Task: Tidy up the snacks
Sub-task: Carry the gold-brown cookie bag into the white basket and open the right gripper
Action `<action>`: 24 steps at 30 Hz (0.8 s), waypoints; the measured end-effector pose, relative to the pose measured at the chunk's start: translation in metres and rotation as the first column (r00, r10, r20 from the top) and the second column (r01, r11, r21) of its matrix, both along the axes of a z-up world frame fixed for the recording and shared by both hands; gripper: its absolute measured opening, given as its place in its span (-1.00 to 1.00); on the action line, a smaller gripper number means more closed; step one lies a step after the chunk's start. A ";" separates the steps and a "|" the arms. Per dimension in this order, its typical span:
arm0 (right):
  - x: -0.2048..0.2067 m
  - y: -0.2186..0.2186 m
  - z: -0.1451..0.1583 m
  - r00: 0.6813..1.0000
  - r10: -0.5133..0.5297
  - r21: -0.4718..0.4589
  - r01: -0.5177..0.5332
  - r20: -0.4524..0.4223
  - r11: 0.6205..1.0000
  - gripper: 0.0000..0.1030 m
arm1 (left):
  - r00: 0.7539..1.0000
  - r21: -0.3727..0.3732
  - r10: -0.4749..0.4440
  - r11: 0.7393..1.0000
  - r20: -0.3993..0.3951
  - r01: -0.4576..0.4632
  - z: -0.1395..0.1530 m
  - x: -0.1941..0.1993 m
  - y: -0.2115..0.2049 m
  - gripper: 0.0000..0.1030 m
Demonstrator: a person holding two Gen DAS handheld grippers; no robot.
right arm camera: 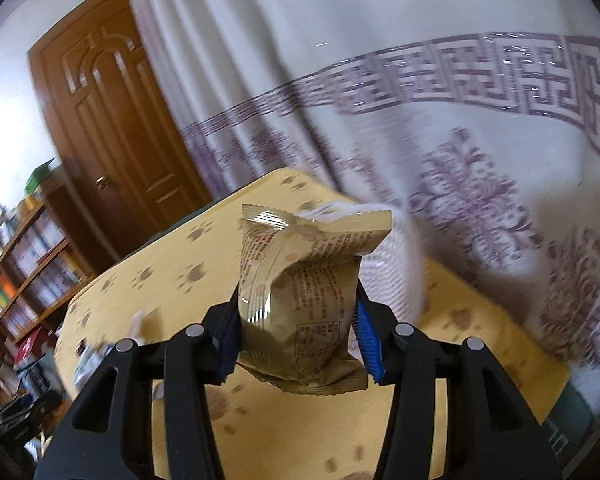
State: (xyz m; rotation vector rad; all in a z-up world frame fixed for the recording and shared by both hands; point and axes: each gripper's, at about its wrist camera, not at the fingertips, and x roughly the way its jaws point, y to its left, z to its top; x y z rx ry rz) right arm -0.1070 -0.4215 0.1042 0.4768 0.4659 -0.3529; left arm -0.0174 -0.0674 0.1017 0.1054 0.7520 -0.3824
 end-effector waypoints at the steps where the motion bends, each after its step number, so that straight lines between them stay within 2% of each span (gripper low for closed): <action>1: 0.000 -0.006 -0.001 1.000 -0.013 0.001 0.013 -0.003 1.000 -0.03 | 1.000 0.001 -0.006 1.000 0.001 0.006 0.000 0.000 -0.004 -0.05; 6: 0.011 -0.029 -0.010 0.998 -0.036 -0.005 0.036 -0.047 0.999 -0.02 | 1.000 -0.006 -0.022 1.000 -0.007 0.022 0.001 0.000 -0.013 -0.05; 11: 0.026 -0.031 -0.017 0.996 -0.020 -0.032 0.017 -0.085 0.999 0.00 | 0.999 -0.002 -0.034 0.999 -0.011 0.034 0.000 0.001 -0.024 -0.05; 13: 0.032 -0.027 -0.019 0.996 -0.020 -0.037 0.017 -0.091 0.999 0.18 | 0.999 0.001 -0.043 0.999 -0.012 0.043 0.000 0.000 -0.028 -0.05; 14: 0.031 -0.027 -0.019 0.996 -0.029 -0.041 0.026 -0.083 0.999 0.37 | 0.999 0.002 -0.050 0.999 -0.013 0.050 0.000 0.001 -0.030 -0.05; 15: 0.029 -0.027 -0.018 0.997 -0.039 -0.047 0.036 -0.074 0.998 0.45 | 0.998 0.003 -0.057 0.998 -0.013 0.057 0.000 0.001 -0.033 -0.05; 20: 0.016 -0.026 -0.014 0.998 -0.053 -0.053 0.050 -0.045 0.997 0.46 | 0.995 -0.003 -0.102 0.995 -0.010 0.102 0.004 0.002 -0.051 -0.05; 24: -0.005 -0.020 -0.013 0.996 -0.084 -0.078 0.082 -0.026 0.994 0.46 | 0.986 -0.035 -0.164 0.986 0.000 0.164 0.012 0.005 -0.076 -0.05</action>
